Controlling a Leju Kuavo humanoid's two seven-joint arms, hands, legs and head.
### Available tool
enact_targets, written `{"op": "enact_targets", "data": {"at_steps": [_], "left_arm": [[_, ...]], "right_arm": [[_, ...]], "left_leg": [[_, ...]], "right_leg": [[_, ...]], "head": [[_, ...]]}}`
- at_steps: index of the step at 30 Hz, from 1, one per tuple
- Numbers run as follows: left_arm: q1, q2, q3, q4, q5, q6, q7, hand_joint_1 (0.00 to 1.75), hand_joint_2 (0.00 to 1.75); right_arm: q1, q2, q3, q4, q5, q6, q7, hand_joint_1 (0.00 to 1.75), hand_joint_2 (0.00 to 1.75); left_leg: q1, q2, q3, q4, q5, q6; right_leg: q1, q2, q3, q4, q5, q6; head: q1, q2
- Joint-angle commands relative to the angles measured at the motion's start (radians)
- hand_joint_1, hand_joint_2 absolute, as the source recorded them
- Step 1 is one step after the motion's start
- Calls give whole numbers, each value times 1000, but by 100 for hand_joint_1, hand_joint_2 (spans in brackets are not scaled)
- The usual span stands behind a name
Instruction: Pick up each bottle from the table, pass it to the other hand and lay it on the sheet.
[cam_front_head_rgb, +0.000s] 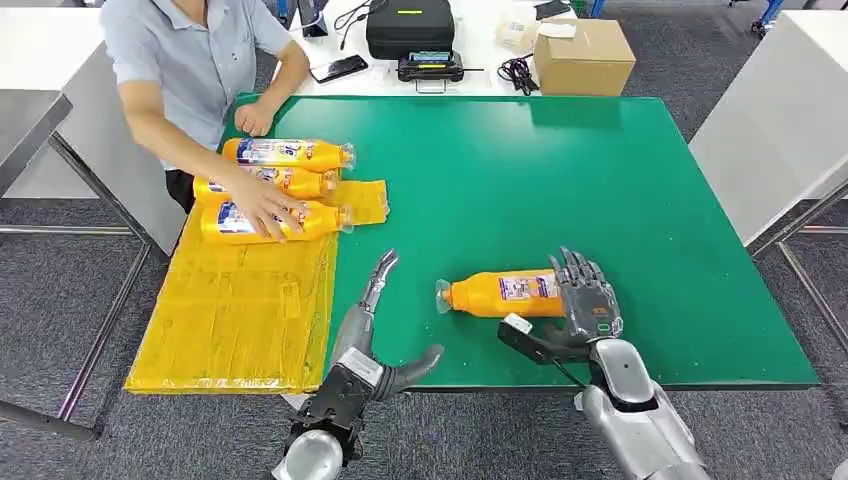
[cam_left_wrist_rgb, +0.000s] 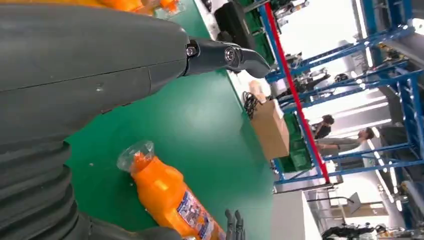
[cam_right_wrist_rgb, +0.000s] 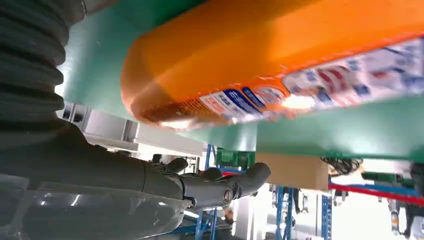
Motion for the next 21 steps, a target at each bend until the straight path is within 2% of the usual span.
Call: {"op": "enact_targets", "data": {"at_steps": [1, 13, 21], "left_arm": [[-4, 41, -19, 21, -19, -8, 19, 0, 175], [-6, 43, -28, 16, -24, -30, 21, 0, 175], [-19, 43, -42, 27, -23, -43, 21, 0, 175]], "right_arm": [[44, -40, 33, -85, 3, 44, 8, 0, 175], [-18, -50, 47, -56, 0, 81, 13, 0, 175], [-122, -37, 83, 9, 0, 110, 8, 0, 175]], "left_leg": [[1, 1, 4, -1, -2, -2], [1, 3, 3, 0, -1, -2], [1, 5, 4, 0, -2, -2]], "right_leg": [[1, 1, 3, 0, -2, -3], [1, 3, 2, 0, 0, -2], [1, 4, 3, 0, 0, -3]], "head": [[0, 0], [0, 0], [0, 0]]}}
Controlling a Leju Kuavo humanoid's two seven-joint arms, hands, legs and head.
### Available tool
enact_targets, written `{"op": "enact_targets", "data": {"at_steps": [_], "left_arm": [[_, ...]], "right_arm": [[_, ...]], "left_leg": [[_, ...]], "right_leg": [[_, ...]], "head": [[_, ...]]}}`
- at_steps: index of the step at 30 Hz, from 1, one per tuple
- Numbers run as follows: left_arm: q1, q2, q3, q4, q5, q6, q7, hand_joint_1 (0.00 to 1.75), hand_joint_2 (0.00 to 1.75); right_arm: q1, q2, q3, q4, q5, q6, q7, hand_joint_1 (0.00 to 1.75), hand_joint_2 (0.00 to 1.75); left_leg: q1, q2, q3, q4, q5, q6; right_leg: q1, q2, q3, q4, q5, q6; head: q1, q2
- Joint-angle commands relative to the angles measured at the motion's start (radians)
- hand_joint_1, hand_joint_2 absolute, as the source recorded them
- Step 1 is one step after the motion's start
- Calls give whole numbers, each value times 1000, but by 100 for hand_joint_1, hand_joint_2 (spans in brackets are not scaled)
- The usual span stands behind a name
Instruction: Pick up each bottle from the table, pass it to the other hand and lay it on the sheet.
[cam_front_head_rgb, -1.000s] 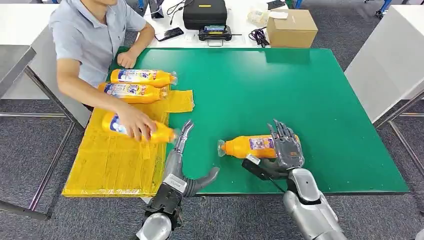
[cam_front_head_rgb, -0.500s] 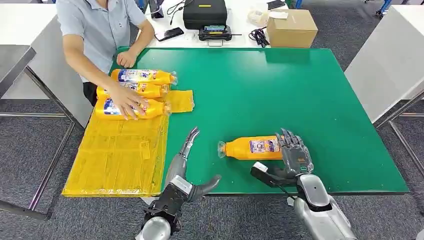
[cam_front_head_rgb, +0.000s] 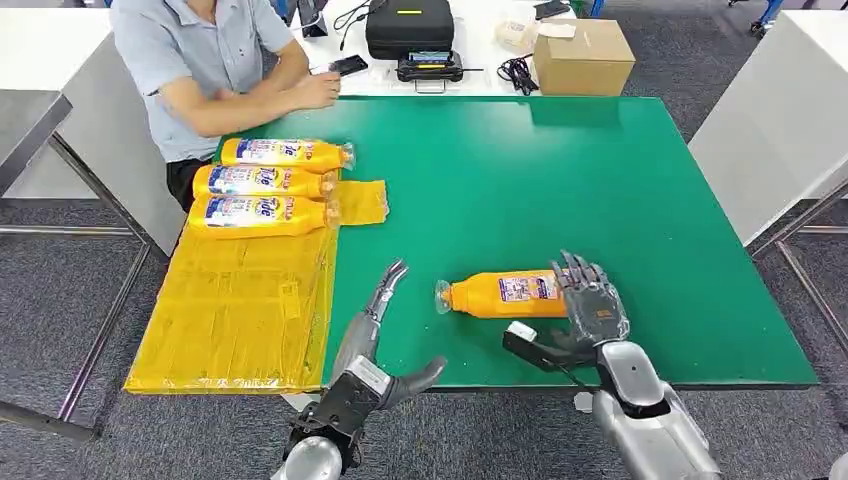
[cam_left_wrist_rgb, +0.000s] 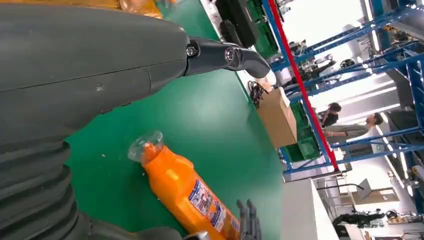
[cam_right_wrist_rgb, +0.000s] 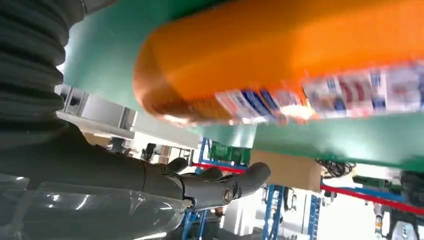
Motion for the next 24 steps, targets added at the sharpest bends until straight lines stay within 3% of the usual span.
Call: {"op": "enact_targets", "data": {"at_steps": [1, 24], "left_arm": [[-31, 31, -33, 31, 3, -10, 4, 0, 175], [-36, 34, -49, 49, -1, -18, 10, 0, 175]], "right_arm": [[-142, 9, 65, 109, -2, 35, -3, 0, 175], [-172, -15, 109, 214, -56, 111, 7, 0, 175]], "left_leg": [[0, 4, 3, 0, -1, -2], [1, 2, 5, 0, -2, -2]], "right_leg": [[0, 3, 1, 0, 0, -2], [1, 1, 4, -1, -1, -3]], "head": [[0, 0], [0, 0]]}}
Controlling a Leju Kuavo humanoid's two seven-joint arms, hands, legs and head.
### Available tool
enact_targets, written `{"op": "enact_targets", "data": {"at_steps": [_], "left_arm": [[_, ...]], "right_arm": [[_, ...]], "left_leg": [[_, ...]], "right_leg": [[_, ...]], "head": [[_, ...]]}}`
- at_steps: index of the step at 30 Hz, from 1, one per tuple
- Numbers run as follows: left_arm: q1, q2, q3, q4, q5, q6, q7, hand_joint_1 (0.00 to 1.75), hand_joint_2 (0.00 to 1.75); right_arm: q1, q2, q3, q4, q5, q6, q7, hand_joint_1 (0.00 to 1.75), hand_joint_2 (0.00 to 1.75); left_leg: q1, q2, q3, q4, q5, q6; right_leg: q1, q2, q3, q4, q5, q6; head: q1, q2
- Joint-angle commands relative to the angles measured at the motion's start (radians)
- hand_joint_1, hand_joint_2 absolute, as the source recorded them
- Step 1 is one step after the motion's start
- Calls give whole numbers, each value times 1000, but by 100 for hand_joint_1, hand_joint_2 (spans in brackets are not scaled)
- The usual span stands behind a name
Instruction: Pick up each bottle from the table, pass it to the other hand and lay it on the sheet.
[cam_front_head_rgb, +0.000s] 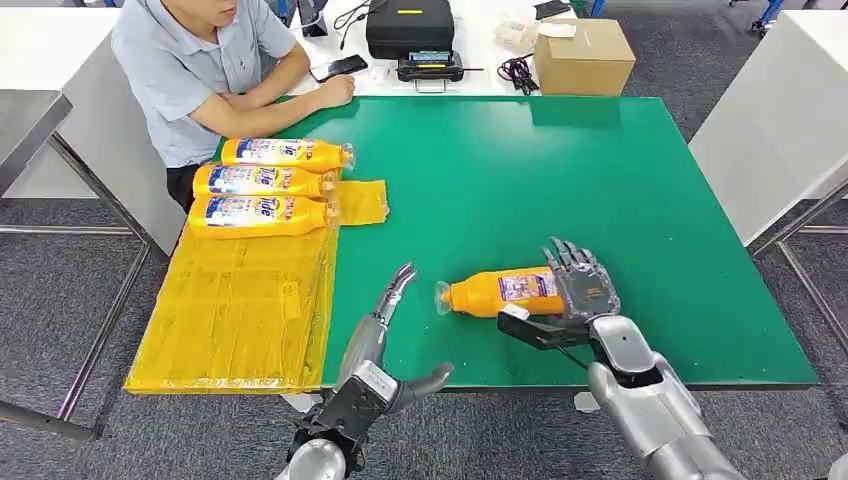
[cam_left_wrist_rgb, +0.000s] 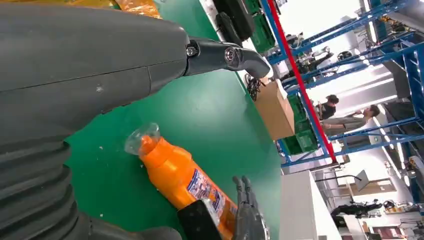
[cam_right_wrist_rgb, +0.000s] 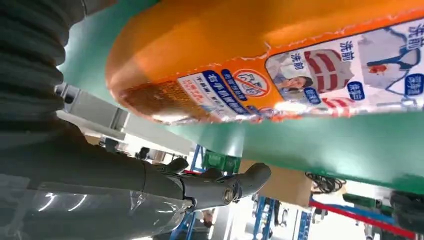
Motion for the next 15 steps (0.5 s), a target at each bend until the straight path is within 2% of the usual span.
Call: {"op": "enact_targets", "data": {"at_steps": [1, 6, 7, 8, 11, 12, 15], "left_arm": [[-33, 34, -27, 49, 1, -12, 6, 0, 175], [-38, 31, -35, 58, 5, -22, 7, 0, 175], [-38, 31, -35, 58, 5, -22, 7, 0, 175], [-41, 30, -37, 63, 7, -25, 7, 0, 175], [-47, 29, -40, 72, 12, -27, 6, 0, 175], [-49, 29, -42, 73, 15, -28, 5, 0, 175], [-58, 30, -52, 79, 23, -37, 3, 0, 175]], "right_arm": [[-51, -15, 41, 99, -16, 26, 2, 0, 175], [-75, -31, 53, 131, -30, 57, -1, 0, 175], [-75, -31, 53, 131, -30, 57, -1, 23, 175], [-85, -33, 55, 145, -41, 70, -12, 175, 175], [-100, -38, 56, 175, -54, 82, -21, 175, 175], [-105, -36, 56, 190, -66, 88, -26, 175, 175], [-122, -42, 63, 239, -79, 100, -32, 175, 175]], "left_leg": [[1, 2, 4, -1, -1, -2], [1, 2, 3, -1, -1, -2], [1, 2, 5, 0, -2, -3], [1, 3, 5, 0, -2, -3], [3, 3, 8, 1, -4, -4], [0, 2, 3, 0, -1, -2], [1, 1, 4, 0, -1, -2]], "right_leg": [[1, 1, 4, -1, -1, -3], [1, 1, 3, -1, -1, -2], [1, 1, 5, 0, -1, -3], [2, 2, 5, 0, -1, -4], [3, 2, 8, -1, -2, -5], [1, 1, 3, 0, -1, -2], [1, 0, 4, -1, -1, -2]], "head": [[0, 0], [0, 0], [0, 0], [0, 0], [0, 0], [0, 0], [0, 0]]}}
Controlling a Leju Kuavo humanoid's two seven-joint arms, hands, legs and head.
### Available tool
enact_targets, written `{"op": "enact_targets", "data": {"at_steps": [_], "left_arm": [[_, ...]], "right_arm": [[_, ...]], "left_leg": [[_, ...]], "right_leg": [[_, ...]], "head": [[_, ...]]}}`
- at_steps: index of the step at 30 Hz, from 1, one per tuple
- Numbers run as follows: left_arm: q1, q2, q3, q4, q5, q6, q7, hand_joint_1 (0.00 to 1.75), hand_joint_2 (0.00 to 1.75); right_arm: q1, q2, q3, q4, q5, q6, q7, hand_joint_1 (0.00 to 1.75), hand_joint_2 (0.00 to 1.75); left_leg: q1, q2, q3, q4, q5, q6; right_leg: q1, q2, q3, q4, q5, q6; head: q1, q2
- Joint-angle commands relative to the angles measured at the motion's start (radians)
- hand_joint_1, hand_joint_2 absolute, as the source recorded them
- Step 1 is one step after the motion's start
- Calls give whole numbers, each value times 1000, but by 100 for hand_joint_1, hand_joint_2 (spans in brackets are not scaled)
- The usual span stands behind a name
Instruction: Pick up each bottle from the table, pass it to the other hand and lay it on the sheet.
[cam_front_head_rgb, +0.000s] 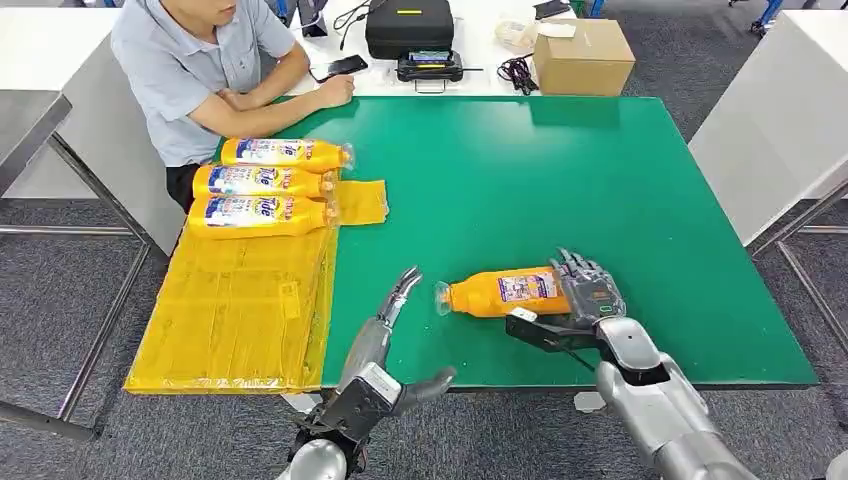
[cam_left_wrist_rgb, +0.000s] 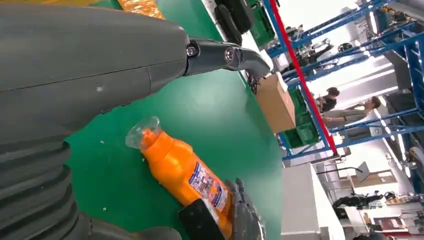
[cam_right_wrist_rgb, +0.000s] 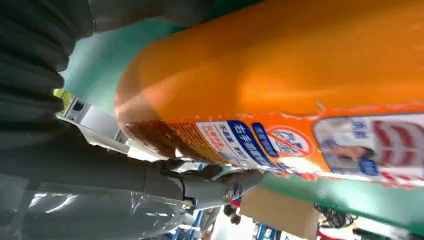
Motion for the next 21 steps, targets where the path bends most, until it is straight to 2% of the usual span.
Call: {"op": "enact_targets", "data": {"at_steps": [1, 14, 18, 20, 21], "left_arm": [[-50, 28, -43, 67, 20, -16, 2, 0, 175], [-60, 26, -56, 71, 20, -15, -10, 0, 175], [-51, 13, -30, 64, 60, 15, -47, 0, 175], [-49, 9, -20, 62, 80, 25, -60, 0, 175], [-43, 0, -2, 56, 128, 34, -86, 0, 175]], "right_arm": [[-87, -14, 42, 175, -38, 35, -24, 175, 175], [-68, -23, 37, 166, -80, -5, -75, 175, 175], [-4, 5, -57, 68, -275, 39, -191, 175, 175], [13, 5, -62, 33, -295, 42, -195, 175, 175], [34, 17, -89, -5, -373, 76, -240, 175, 175]], "left_leg": [[2, 1, 5, -1, -2, -2], [1, -1, 6, 0, -1, -2], [2, 0, 6, -1, -1, -2], [2, 0, 6, -1, -1, -2], [2, 1, 7, -1, -2, -3]], "right_leg": [[2, 0, 5, -1, -1, -3], [2, -1, 6, -1, -1, -3], [2, -1, 7, -2, -1, -3], [2, -1, 6, -2, -1, -3], [2, 1, 7, -2, -2, -4]], "head": [[0, 0], [0, 0], [0, 0], [0, 0], [0, 0]]}}
